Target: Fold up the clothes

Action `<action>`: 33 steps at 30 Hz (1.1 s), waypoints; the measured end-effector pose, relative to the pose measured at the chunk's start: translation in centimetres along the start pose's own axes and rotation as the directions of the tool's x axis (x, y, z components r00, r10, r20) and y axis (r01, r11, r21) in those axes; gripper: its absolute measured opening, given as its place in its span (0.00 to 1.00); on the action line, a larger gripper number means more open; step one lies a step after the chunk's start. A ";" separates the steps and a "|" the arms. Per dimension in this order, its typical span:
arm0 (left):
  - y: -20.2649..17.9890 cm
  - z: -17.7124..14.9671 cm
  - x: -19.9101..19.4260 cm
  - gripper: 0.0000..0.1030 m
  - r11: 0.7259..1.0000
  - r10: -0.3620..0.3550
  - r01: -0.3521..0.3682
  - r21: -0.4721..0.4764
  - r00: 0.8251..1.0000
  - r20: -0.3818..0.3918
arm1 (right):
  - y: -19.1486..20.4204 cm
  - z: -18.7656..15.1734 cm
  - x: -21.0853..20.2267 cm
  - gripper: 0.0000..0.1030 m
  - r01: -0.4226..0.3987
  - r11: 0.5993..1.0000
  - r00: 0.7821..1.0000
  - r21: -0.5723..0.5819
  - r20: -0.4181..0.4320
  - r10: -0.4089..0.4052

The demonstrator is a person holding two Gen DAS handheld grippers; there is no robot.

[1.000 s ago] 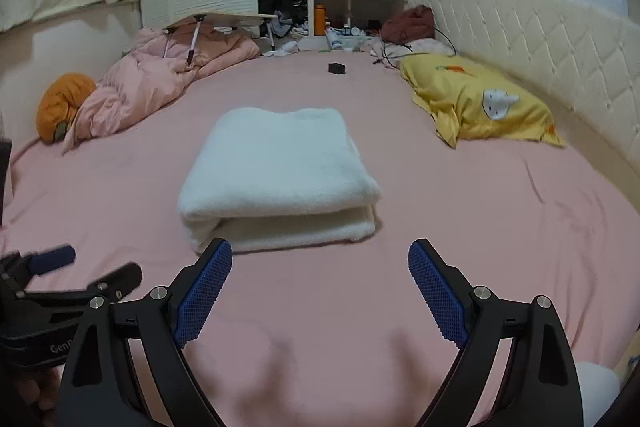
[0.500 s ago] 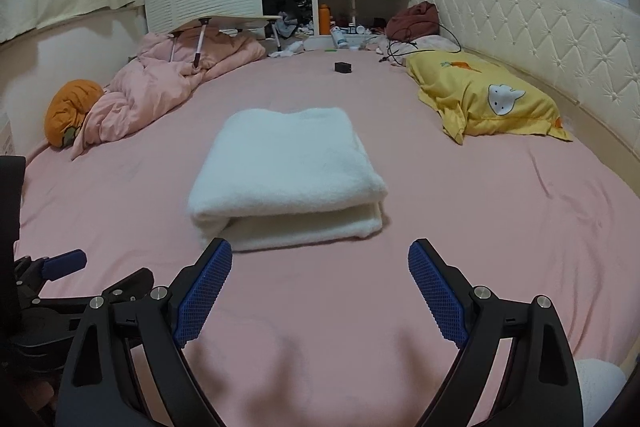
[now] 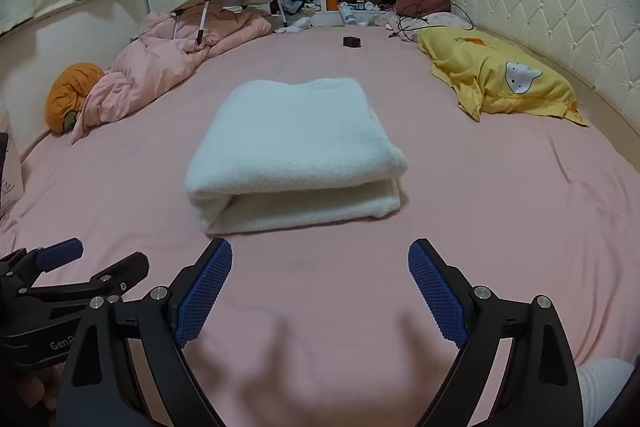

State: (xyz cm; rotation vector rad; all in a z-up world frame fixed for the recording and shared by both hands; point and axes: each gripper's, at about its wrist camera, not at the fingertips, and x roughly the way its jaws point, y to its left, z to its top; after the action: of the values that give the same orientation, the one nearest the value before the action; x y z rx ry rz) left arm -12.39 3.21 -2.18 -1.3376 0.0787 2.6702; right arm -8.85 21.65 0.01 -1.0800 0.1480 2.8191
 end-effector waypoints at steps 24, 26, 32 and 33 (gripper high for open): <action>0.3 -0.1 1.0 1.00 0.998 0.011 -0.011 -0.056 1.000 -0.001 | -0.5 0.3 -1.1 0.87 -0.002 1.000 0.999 0.000 0.043 0.002; 0.2 -0.2 1.1 1.00 0.999 0.010 -0.010 -0.047 1.000 -0.002 | -0.6 0.5 -1.4 0.87 -0.004 1.000 0.999 0.007 0.052 0.004; -0.1 -0.5 1.5 1.00 0.999 0.020 -0.021 -0.034 1.000 -0.014 | -1.1 0.7 -1.5 0.87 -0.012 1.000 0.998 0.029 0.055 0.010; -0.1 -0.5 1.5 1.00 0.999 0.020 -0.020 -0.034 1.000 -0.015 | -1.1 0.7 -1.4 0.87 -0.013 0.999 0.998 0.031 0.056 0.011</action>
State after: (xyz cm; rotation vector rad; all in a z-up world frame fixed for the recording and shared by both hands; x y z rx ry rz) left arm -12.87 3.42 -3.68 -1.3742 0.0479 2.6901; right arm -8.08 22.71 1.44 -0.9968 0.1931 2.8445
